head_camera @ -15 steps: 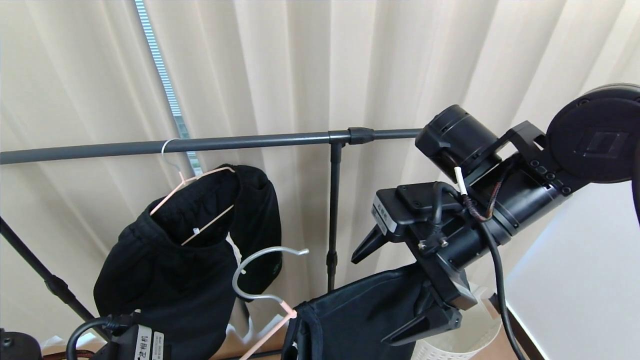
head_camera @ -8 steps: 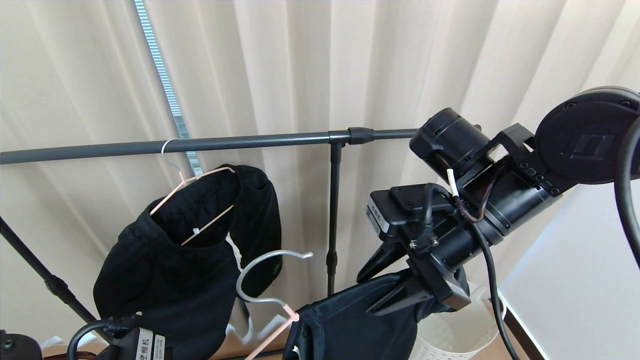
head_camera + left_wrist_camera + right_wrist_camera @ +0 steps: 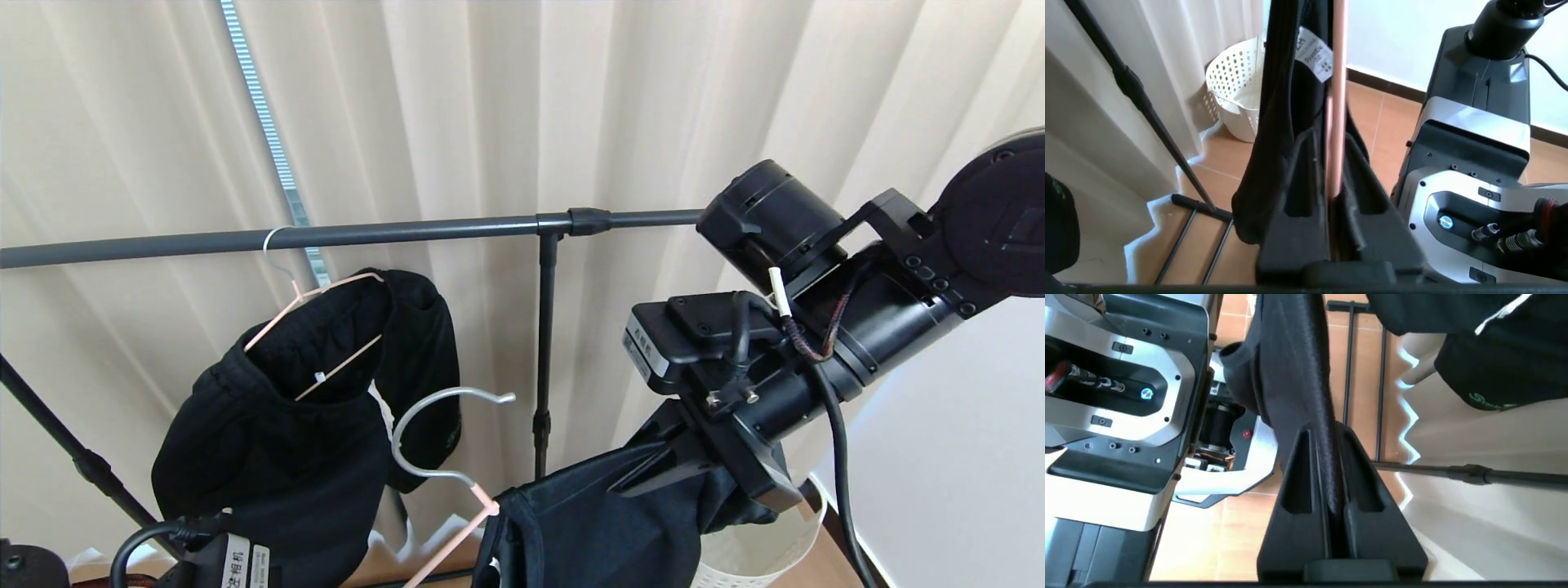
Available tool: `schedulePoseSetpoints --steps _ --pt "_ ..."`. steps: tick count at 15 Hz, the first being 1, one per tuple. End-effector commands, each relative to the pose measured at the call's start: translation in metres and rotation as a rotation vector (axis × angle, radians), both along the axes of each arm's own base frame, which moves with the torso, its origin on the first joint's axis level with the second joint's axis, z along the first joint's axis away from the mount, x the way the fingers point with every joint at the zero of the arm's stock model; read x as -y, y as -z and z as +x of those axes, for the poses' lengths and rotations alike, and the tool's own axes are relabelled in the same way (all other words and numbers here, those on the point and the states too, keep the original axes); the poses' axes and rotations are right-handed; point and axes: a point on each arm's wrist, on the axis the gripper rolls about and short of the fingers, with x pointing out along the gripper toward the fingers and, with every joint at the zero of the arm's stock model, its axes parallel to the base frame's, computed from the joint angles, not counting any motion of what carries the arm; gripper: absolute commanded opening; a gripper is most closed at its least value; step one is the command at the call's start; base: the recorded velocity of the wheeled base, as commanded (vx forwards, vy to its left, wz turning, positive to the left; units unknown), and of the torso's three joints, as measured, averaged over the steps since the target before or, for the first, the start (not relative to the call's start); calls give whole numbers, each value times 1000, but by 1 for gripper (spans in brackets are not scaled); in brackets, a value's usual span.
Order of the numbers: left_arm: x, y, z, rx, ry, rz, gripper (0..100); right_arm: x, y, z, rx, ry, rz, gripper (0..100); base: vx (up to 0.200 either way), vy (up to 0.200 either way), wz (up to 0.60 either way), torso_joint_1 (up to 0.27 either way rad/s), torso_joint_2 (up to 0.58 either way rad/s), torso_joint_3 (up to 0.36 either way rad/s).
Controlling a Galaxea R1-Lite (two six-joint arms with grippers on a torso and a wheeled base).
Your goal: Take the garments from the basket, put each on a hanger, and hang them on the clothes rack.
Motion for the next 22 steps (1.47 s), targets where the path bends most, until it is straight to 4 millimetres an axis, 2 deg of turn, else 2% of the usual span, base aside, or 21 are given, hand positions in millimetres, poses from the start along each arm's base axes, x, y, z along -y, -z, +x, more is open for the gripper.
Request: schedulePoseSetpoints --steps 1,5,7,9,13,15,19,22 --pt "0 0 1 -8 -11 -2 100 7 -14 -9 49 9 18 0 0 0 0 0 0 0" --pt "-7 -2 9 0 -78 -10 100 23 -47 -21 313 163 -27 0 0 0 0 0 0 0" --pt "-9 -5 15 3 -117 -23 100 27 -56 -23 443 255 -82 0 0 0 0 0 0 0" --pt "-8 -8 18 -29 -135 -51 100 24 -56 -26 514 302 -138 0 0 0 0 0 0 0" --pt "8 0 44 -111 -298 -8 100 9 -45 -14 628 474 -59 0 0 0 0 0 0 0" --pt "17 -4 54 -147 -373 -45 100 7 -40 -11 674 517 -25 0 0 0 0 0 0 0" --pt "39 -3 69 -162 -541 -54 100 7 -46 -19 676 522 17 0 0 0 0 0 0 0" --pt "53 1 74 -154 -622 -42 100 0 -47 -29 599 562 73 0 0 0 0 0 0 0"
